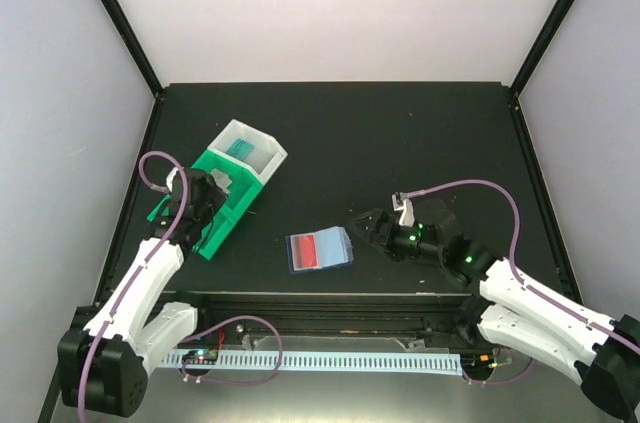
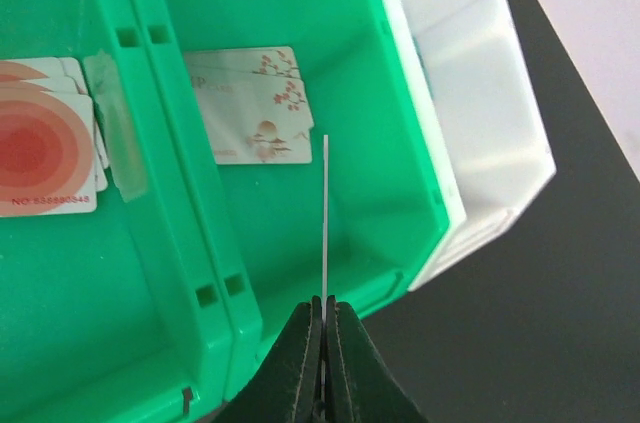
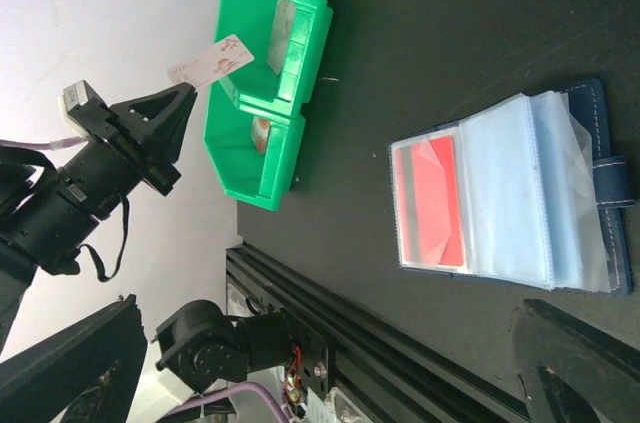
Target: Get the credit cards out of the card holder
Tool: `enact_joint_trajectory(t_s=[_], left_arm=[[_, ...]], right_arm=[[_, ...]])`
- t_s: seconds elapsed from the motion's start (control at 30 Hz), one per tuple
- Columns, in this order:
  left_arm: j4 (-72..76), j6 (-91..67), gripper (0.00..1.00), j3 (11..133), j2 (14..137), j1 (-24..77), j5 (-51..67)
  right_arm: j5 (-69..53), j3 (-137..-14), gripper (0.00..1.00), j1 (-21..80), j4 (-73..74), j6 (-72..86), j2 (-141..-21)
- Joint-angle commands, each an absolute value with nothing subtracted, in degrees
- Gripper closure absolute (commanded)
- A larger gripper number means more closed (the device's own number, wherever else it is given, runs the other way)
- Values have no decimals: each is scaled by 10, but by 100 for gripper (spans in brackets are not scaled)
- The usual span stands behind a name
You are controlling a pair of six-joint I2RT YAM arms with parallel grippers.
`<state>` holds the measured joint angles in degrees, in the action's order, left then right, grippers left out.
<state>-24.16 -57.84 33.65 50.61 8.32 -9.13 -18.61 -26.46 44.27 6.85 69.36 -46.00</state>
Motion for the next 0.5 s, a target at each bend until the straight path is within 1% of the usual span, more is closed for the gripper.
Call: enact_joint_trajectory(t_s=[0.0,0.47], left_arm=[[-214,-586,98,358,531,58,-78],[-137,-547,98,400,671,28,-81]], right_arm=[[-196,-274,0,441,66,689,-473],[-190,-280,0,441,65,681,-498]])
